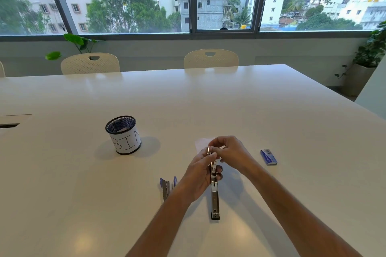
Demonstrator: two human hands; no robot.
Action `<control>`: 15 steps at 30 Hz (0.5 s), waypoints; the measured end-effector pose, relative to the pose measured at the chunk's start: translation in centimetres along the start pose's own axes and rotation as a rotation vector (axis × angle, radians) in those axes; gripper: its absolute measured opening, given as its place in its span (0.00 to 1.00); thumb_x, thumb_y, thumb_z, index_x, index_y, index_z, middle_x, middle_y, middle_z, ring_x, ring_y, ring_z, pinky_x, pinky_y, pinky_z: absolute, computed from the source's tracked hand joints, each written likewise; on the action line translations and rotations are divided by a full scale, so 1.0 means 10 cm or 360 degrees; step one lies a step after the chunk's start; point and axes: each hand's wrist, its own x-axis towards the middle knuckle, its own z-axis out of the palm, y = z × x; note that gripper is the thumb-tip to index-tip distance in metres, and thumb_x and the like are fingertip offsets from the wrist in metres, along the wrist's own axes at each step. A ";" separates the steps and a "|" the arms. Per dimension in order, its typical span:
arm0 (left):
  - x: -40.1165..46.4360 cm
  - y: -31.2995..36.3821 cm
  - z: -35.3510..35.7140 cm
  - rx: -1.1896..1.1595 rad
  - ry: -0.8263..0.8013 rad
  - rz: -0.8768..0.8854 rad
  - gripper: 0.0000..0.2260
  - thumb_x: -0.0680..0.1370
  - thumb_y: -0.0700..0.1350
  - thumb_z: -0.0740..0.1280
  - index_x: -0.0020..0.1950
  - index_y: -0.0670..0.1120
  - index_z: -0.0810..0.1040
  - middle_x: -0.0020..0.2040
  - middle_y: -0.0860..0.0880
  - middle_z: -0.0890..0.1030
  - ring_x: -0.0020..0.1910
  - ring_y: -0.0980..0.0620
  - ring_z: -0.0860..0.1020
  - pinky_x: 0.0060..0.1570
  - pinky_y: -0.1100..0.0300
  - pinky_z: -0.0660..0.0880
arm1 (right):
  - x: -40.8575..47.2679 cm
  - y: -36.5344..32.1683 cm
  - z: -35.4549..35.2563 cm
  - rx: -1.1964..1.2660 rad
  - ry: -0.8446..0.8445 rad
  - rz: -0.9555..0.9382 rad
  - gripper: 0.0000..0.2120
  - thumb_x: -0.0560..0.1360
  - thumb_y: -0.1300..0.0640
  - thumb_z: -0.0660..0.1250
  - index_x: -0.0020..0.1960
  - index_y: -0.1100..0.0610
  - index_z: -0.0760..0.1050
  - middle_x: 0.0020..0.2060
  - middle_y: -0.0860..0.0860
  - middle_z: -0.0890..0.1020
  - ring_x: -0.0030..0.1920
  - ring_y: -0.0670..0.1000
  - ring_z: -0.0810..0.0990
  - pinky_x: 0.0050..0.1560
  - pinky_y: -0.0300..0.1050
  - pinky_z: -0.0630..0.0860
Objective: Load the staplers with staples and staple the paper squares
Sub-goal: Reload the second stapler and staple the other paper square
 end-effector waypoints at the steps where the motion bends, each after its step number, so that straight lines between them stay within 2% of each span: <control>1: -0.01 0.01 0.01 0.0010 -0.0027 0.0011 0.16 0.80 0.42 0.62 0.67 0.40 0.69 0.49 0.43 0.75 0.36 0.51 0.74 0.35 0.59 0.73 | 0.00 0.00 0.00 0.0001 0.0004 -0.0004 0.05 0.74 0.55 0.70 0.49 0.53 0.82 0.41 0.45 0.84 0.41 0.44 0.82 0.38 0.35 0.74; 4: -0.02 0.02 0.02 0.0025 -0.0057 0.0043 0.17 0.79 0.39 0.62 0.68 0.41 0.69 0.45 0.46 0.77 0.37 0.51 0.73 0.35 0.59 0.73 | 0.01 0.00 -0.02 0.0012 0.0023 0.0004 0.05 0.74 0.55 0.71 0.49 0.54 0.83 0.42 0.46 0.84 0.43 0.45 0.82 0.40 0.38 0.75; 11: 0.00 0.00 0.05 0.0015 0.0027 0.0067 0.13 0.82 0.36 0.55 0.65 0.40 0.70 0.48 0.42 0.75 0.37 0.49 0.75 0.35 0.57 0.73 | 0.00 0.01 -0.03 0.0001 0.0039 -0.0009 0.05 0.74 0.55 0.71 0.49 0.54 0.83 0.42 0.46 0.84 0.43 0.46 0.83 0.41 0.39 0.78; 15: 0.01 -0.02 0.08 0.0099 0.0103 0.0119 0.13 0.82 0.36 0.54 0.64 0.42 0.71 0.45 0.44 0.76 0.34 0.51 0.74 0.32 0.59 0.72 | 0.00 0.00 -0.02 0.0006 0.0047 -0.0012 0.06 0.74 0.54 0.71 0.50 0.53 0.82 0.43 0.46 0.84 0.43 0.46 0.83 0.42 0.39 0.78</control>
